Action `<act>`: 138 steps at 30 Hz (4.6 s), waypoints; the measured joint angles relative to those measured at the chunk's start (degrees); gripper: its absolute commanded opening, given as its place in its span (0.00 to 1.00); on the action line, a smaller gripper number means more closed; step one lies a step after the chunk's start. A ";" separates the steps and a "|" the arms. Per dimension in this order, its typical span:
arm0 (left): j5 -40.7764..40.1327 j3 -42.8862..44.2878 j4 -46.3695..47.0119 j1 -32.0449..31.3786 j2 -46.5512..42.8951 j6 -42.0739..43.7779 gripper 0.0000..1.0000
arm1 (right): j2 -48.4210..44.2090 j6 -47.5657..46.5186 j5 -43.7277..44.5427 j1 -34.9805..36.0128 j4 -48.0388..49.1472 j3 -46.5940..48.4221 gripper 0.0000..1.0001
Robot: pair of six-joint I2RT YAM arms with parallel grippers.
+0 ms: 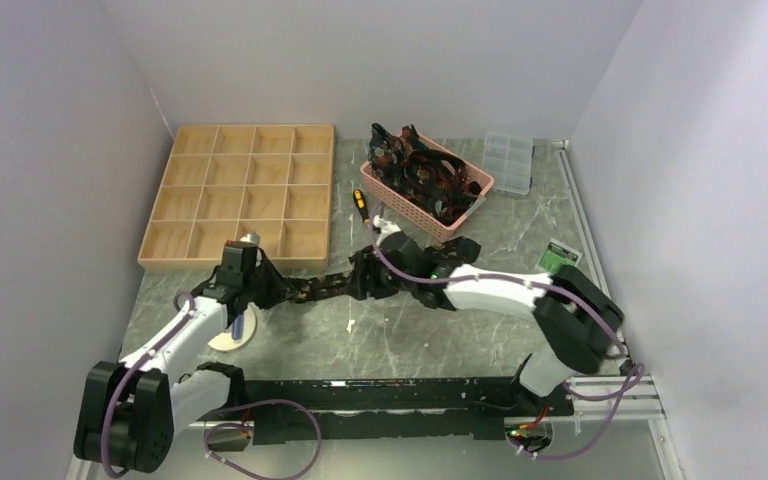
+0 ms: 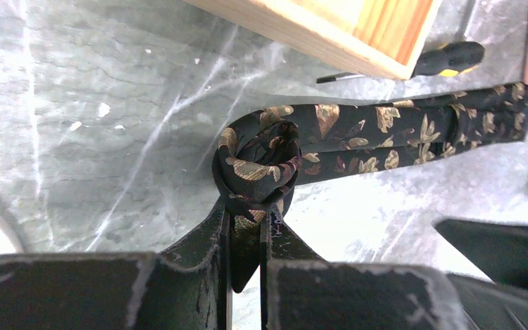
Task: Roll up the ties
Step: Roll the tie at the center of the board.
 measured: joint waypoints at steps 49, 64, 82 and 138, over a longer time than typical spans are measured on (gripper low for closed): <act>-47.21 52.76 -50.34 -39.39 51.43 -10.54 0.53 | -34.75 -0.66 13.94 -1.62 -5.11 -30.10 0.61; -39.47 53.22 -41.66 -40.30 48.50 -6.12 0.93 | -34.71 -0.74 13.79 -1.66 -5.07 -30.12 0.65; -26.32 9.44 -11.80 -22.53 -6.29 -6.58 0.94 | -13.66 -2.56 7.06 0.26 -3.39 -7.13 0.63; 19.17 -6.78 40.28 -1.88 21.22 -3.52 0.37 | 12.22 -5.05 2.97 -1.88 -4.59 9.44 0.48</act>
